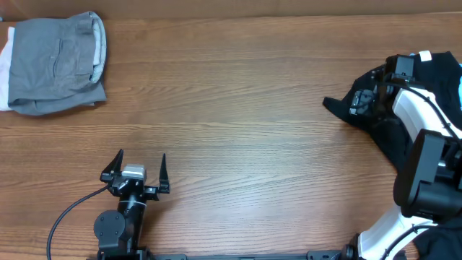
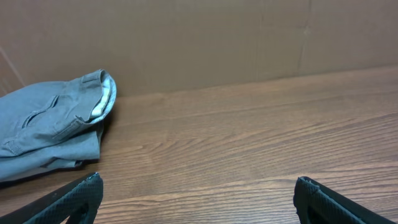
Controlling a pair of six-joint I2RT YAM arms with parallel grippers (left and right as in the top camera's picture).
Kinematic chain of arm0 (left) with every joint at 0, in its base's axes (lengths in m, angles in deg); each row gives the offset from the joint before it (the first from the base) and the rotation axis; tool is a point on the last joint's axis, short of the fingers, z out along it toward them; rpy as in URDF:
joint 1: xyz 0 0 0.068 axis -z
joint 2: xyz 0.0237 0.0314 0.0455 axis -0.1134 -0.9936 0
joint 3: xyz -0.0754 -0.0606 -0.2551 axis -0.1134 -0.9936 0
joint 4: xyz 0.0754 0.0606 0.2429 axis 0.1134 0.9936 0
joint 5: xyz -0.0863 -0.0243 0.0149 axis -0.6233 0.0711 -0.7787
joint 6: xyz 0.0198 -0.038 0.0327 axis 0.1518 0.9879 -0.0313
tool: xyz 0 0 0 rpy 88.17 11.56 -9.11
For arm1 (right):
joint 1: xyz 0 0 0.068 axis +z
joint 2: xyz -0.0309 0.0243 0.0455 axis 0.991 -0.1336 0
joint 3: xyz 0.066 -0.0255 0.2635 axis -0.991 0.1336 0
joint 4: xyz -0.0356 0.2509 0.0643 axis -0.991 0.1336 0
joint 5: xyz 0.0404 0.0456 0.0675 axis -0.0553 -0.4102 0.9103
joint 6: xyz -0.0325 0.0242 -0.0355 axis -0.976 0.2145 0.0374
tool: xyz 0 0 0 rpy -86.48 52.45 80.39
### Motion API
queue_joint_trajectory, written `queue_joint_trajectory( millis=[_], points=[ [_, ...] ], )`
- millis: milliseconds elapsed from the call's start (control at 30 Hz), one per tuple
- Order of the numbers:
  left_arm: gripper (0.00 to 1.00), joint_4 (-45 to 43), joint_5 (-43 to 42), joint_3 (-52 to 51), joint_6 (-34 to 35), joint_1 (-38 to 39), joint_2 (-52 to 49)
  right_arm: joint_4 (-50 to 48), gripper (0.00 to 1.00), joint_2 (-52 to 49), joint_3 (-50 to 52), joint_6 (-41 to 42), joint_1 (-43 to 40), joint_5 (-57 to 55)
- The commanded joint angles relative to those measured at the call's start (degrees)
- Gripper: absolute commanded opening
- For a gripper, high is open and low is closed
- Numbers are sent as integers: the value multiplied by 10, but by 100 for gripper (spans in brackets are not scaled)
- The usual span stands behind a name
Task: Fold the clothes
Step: 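Grasp the black T-shirt's edge with the right gripper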
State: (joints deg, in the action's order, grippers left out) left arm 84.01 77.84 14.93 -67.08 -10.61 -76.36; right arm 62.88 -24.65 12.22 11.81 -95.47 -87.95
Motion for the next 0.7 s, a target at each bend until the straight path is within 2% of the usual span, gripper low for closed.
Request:
queue_joint_trajectory(
  millis=[0, 67, 200, 333, 433, 500, 667],
  points=[
    [100, 1, 3, -2, 11, 0, 0, -8, 69, -2, -13, -2, 1, 35],
    [100, 1, 3, -2, 12, 0, 1, -7, 63, -2, -12, -3, 2, 38],
    [100, 1, 3, -2, 12, 0, 1, -3, 65, -3, -7, -2, 2, 48],
    [100, 1, 3, -2, 12, 0, 1, -3, 61, -3, 2, -2, 2, 48],
    [100, 1, 3, -2, 12, 0, 1, -3, 40, -3, 7, -2, 2, 56],
    [100, 1, 3, -2, 12, 0, 1, -1, 4, -3, 7, -2, 2, 84],
    [100, 1, 3, -2, 12, 0, 0, -14, 4, -2, -4, 0, 19, 224]
  ],
)
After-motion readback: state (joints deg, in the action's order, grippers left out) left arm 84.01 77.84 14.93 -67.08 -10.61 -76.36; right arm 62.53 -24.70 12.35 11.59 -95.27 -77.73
